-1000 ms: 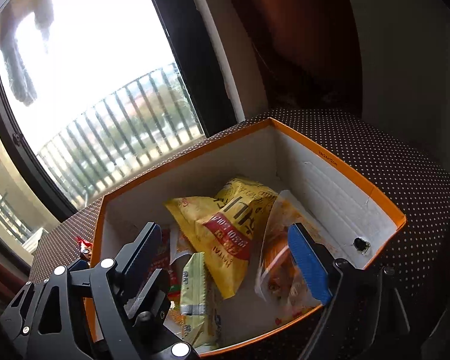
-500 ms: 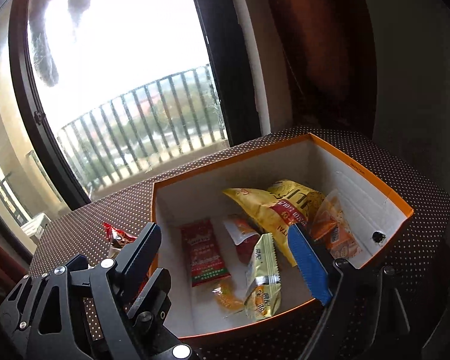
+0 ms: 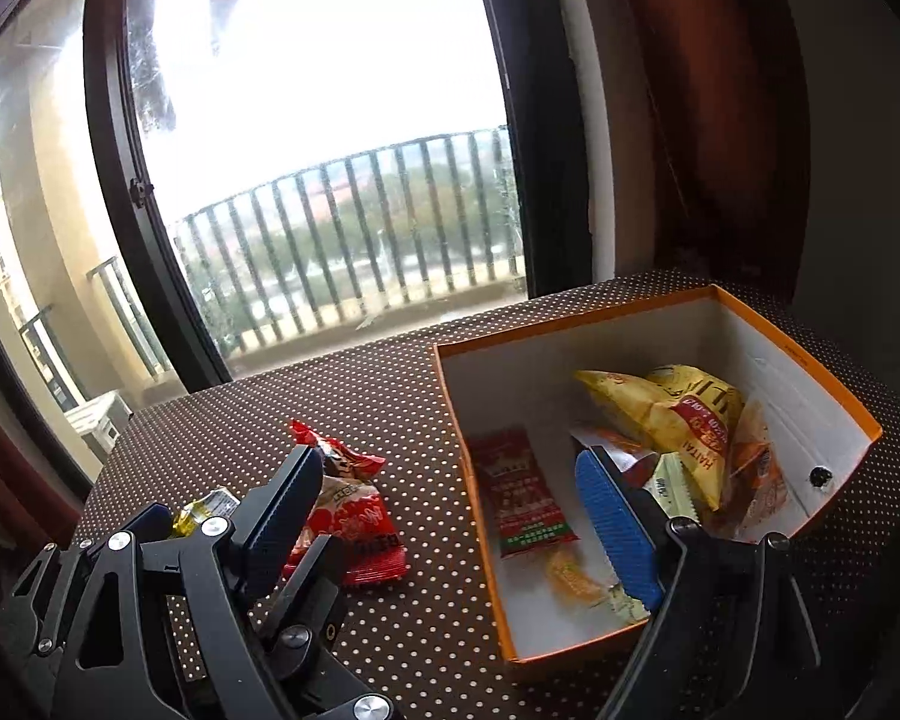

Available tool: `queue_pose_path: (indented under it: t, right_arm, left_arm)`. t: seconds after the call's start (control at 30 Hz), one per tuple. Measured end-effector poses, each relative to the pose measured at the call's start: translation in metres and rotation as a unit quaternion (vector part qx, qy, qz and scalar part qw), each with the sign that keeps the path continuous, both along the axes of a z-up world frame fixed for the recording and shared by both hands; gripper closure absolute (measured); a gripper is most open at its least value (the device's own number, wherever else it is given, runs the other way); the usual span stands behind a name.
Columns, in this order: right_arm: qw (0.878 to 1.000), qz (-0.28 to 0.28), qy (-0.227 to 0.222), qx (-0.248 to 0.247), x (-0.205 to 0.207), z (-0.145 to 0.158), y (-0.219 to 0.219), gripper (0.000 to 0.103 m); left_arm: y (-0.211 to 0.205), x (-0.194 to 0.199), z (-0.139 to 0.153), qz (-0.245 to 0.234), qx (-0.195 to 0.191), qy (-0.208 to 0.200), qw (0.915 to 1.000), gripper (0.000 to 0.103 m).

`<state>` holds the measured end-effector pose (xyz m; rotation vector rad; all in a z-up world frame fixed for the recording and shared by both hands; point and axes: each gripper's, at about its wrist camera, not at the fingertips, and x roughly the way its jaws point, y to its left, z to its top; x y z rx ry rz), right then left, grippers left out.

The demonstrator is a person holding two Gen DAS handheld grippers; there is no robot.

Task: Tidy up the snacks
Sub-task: 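Withdraw both open tools from the box toward the yellow packet and red candy bag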

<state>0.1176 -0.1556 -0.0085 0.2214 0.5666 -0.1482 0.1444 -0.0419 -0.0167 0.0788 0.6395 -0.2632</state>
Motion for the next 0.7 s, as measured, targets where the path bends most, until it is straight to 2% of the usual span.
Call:
queue_pose_path:
  t: [0.47, 0.7]
  right_arm:
    - [0.998, 0.062, 0.026, -0.009, 0.043, -0.017, 0.057, 0.014]
    - [0.996, 0.075, 0.056, -0.004, 0.073, -0.035, 0.075, 0.014]
  left_arm:
    - [0.058, 0.033, -0.022, 0.048, -0.001, 0.024, 0.9985, 0.006]
    - [0.073, 0.06, -0.038, 0.066, 0.009, 0.048, 0.9967, 0.005]
